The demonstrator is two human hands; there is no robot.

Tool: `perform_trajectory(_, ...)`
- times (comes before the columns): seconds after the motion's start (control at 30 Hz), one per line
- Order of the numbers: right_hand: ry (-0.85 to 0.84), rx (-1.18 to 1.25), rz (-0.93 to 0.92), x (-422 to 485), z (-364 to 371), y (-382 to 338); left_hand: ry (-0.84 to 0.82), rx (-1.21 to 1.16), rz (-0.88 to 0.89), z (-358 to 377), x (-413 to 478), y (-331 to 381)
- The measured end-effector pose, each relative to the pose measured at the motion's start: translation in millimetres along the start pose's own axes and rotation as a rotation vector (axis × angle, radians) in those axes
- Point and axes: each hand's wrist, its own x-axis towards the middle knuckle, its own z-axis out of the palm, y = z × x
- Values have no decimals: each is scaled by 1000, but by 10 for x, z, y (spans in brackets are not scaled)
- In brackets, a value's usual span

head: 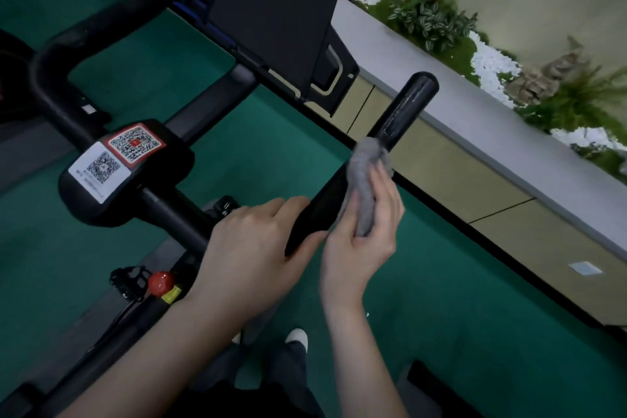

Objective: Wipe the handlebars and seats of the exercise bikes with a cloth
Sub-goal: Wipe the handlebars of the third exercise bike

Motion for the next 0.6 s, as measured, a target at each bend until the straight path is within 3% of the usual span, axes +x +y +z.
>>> perform_trajectory(0.1, -332, -188, -327, 265, -148, 78, 21, 1, -25, 25, -24, 2)
perform_trajectory(0.23, -877, -411, -580, 858, -285, -34, 27, 40, -28, 47, -52, -10)
perform_trajectory(0.4, -1486, -557, -538, 1151, 15, -398, 34, 41, -35, 65, -48, -12)
perform_trajectory(0.5, -1669, -616, -473, 1195, 128, -451, 53, 34, -31, 75, -50, -35)
perform_trajectory(0.6, -1636, -739, -500, 1378, 161, -428, 67, 46, -30, 87, -39, -47)
